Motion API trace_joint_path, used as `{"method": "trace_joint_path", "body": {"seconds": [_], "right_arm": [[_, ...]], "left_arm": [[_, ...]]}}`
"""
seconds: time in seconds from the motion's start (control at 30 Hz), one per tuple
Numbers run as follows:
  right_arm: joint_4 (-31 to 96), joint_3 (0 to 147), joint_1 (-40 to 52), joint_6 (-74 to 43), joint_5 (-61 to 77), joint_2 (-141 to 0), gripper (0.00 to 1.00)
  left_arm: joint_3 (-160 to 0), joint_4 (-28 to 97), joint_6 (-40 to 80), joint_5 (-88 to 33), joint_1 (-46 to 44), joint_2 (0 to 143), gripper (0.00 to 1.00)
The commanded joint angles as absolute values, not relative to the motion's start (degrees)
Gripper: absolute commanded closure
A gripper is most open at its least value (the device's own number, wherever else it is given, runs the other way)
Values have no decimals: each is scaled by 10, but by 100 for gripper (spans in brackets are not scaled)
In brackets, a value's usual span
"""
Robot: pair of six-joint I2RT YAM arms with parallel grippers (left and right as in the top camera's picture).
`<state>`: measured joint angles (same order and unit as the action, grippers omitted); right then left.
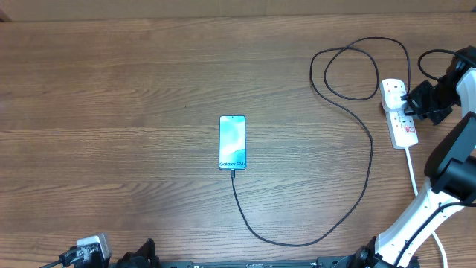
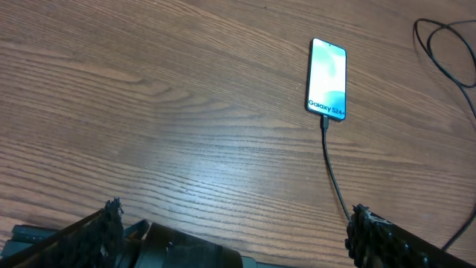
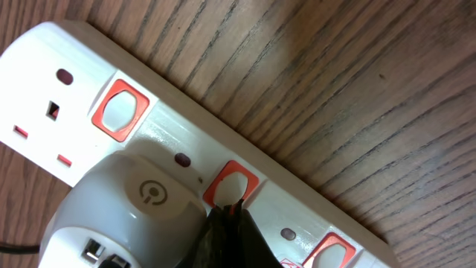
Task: Plug charger to phone and switch on socket
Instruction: 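Press the red rocker switch beside the plugged charger with the right gripper tip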
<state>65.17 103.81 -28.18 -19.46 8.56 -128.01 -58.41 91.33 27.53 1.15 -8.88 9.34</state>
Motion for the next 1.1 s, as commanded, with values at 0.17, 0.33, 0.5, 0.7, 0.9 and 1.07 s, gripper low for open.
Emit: {"method": "trace_joint_path", "body": {"seconds": [0.17,0.33,0.5,0.7,0.9,1.07], "right_arm": [[632,1031,-278,-190,91,-1281,96],[622,1015,-271,-190,91,-1287,96],[628,1015,-251,-177,93,-1308,96],[641,1014,-228,-175,91,-1331,96],[664,1017,-231,-176,49,-1331,96],[709,1039,-255,-214,26,-1326,96]], "left_arm": [[-582,913,284,15,-85,84,1],[-582,913,284,15,-85,84,1],[-582,913,284,15,-85,84,0],[-582,913,284,15,-85,84,1],[-582,913,284,15,-85,84,0],[-582,913,284,15,-85,75,1]]}}
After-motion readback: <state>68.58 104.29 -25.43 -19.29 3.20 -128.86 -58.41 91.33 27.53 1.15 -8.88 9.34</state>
